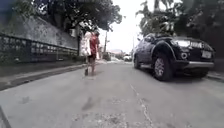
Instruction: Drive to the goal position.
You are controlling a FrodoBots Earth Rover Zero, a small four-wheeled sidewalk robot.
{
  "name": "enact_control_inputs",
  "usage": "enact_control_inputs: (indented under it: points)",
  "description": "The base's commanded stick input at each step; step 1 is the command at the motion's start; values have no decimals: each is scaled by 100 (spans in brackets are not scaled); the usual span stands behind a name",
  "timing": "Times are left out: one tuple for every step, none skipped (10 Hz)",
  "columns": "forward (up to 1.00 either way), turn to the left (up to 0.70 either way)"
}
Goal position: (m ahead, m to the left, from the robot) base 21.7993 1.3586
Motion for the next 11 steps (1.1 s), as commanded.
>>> enact_control_inputs:
  points:
    - [70, 0]
    - [70, 0]
    - [70, 0]
    - [70, 0]
    - [70, 0]
    - [70, 0]
    - [70, 0]
    - [70, 0]
    - [70, 0]
    - [70, 0]
    - [70, 0]
